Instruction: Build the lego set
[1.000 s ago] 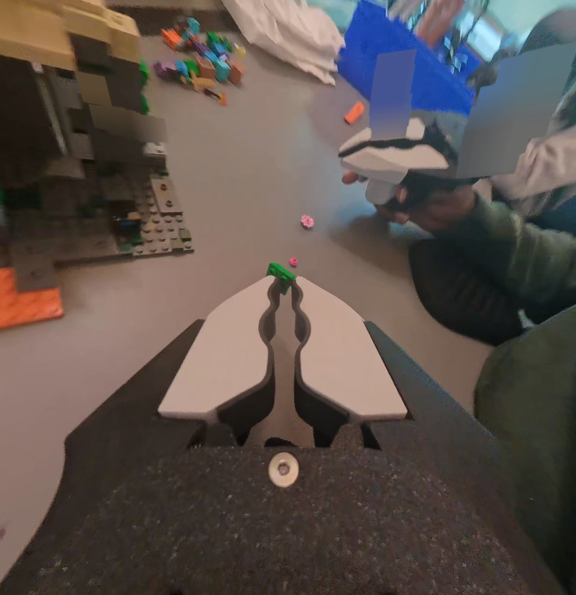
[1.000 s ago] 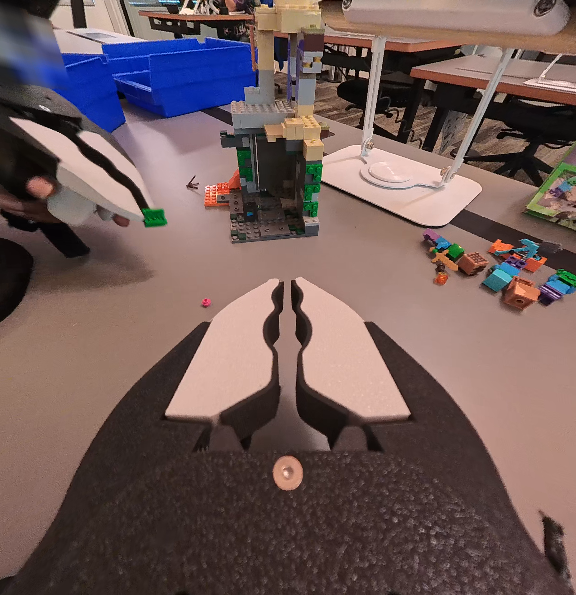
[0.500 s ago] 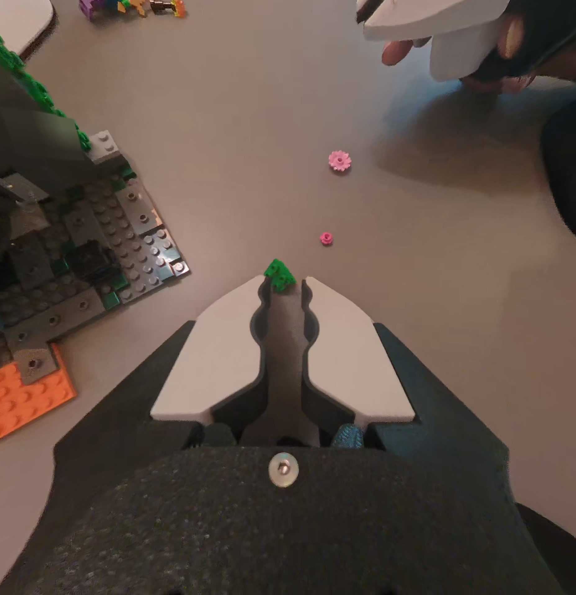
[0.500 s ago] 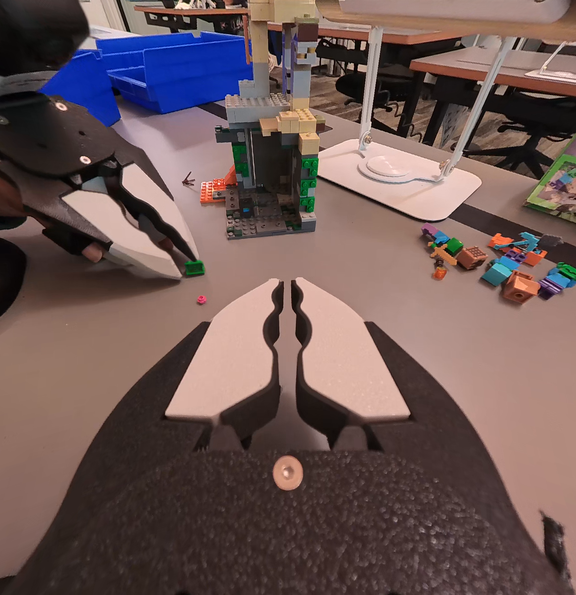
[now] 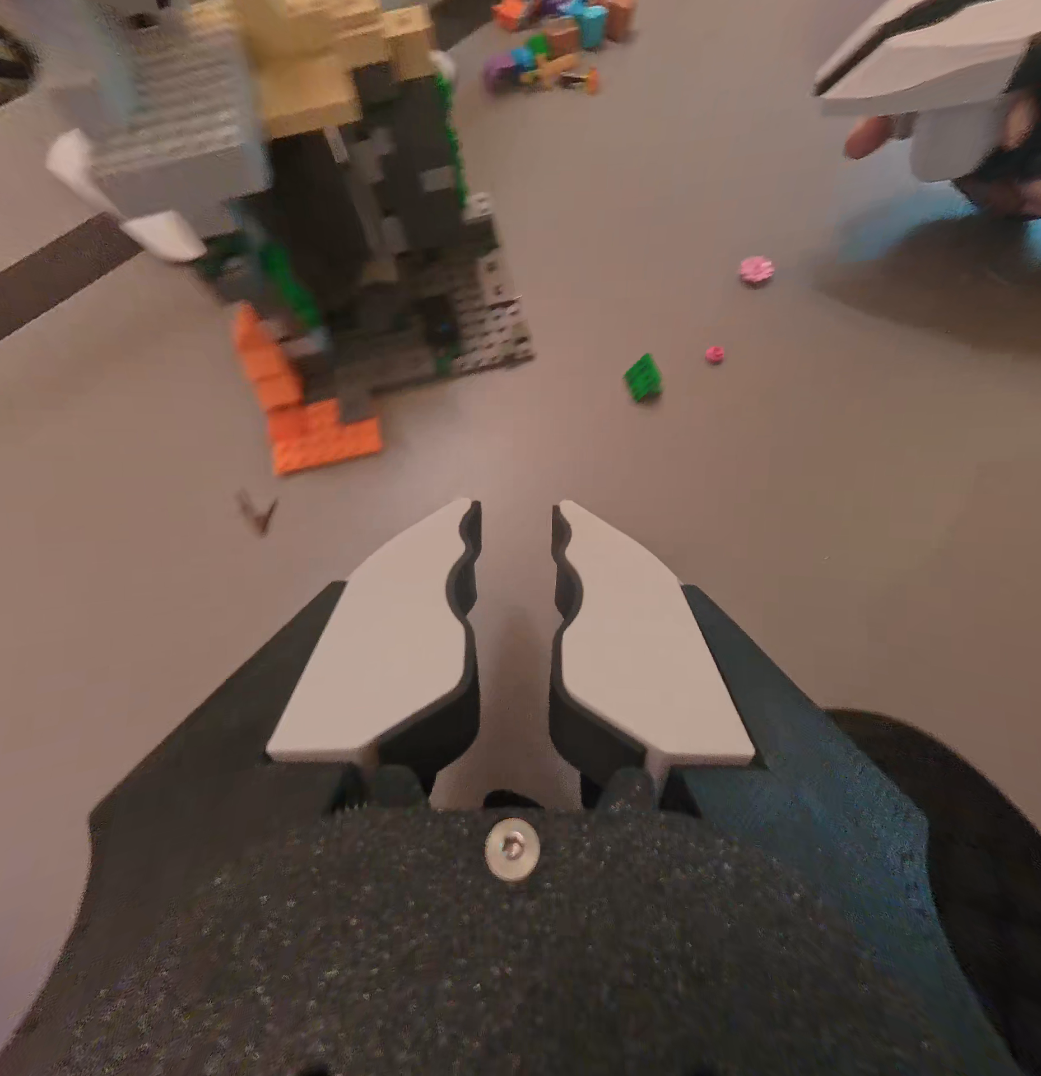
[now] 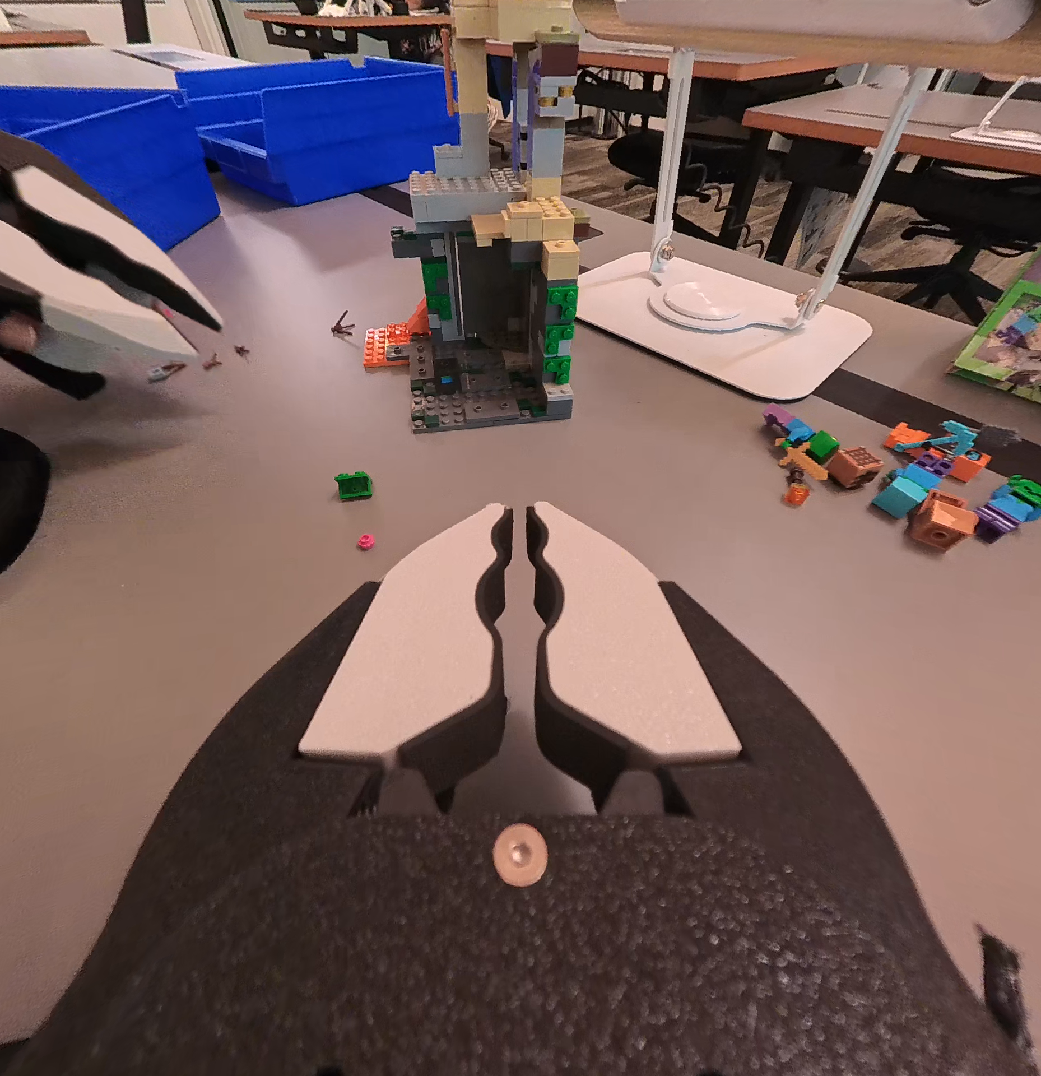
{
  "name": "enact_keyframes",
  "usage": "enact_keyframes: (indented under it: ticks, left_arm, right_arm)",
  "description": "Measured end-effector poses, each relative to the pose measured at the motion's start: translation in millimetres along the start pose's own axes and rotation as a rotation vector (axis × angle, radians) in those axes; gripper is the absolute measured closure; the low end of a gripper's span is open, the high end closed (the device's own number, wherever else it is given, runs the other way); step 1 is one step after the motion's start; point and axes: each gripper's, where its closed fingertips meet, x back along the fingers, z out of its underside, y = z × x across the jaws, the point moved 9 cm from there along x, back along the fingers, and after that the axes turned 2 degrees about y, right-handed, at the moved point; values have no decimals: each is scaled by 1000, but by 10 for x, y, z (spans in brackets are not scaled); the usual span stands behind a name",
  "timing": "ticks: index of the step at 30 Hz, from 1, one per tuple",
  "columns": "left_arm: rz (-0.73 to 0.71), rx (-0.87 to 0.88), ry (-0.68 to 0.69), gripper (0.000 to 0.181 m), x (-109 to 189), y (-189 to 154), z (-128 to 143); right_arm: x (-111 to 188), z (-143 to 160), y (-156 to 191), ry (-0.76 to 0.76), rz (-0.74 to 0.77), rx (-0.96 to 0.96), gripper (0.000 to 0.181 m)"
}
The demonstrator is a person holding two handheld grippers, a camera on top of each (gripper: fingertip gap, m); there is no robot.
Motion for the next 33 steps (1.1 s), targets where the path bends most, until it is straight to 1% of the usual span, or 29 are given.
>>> enact_keyframes:
  ticks: [3,6,8,11,17,21,24,26,30,31,33]
  left_arm:
    - [-112,48,14,158,263,143,202]
    - [-162,107,29,156,483,222,389]
    - [-193,127,49,156,582,246,499]
    - [-197,127,119,155,634,240,643]
    - [-151,160,172,158,497,213,732]
    - [-114,203,186,164,369,244,722]
    - [-117,212,178,170,300,289,685]
    - [-153,207,179,174,259,342,660]
    - [-221,197,186,175,191,442,609]
    - [-246,183,194,181,173,468,601]
    - [-280,162,186,181,131,509,577]
  right_arm:
    - [0,-2,4,0,-1,0,177]
    - [2,-4,5,-1,-1,1,177]
    - [-3,-1,8,1,-3,2,177]
    - [-6,2,11,5,-3,3,177]
    - [-3,2,9,6,0,4,177]
    - [0,1,3,6,3,1,177]
    - [-1,3,-1,7,3,1,177]
    - [-1,4,-1,7,3,0,177]
    - [0,5,-4,8,4,0,177]
    - [0,4,-4,8,4,-1,177]
    - [-1,4,-4,8,4,-1,177]
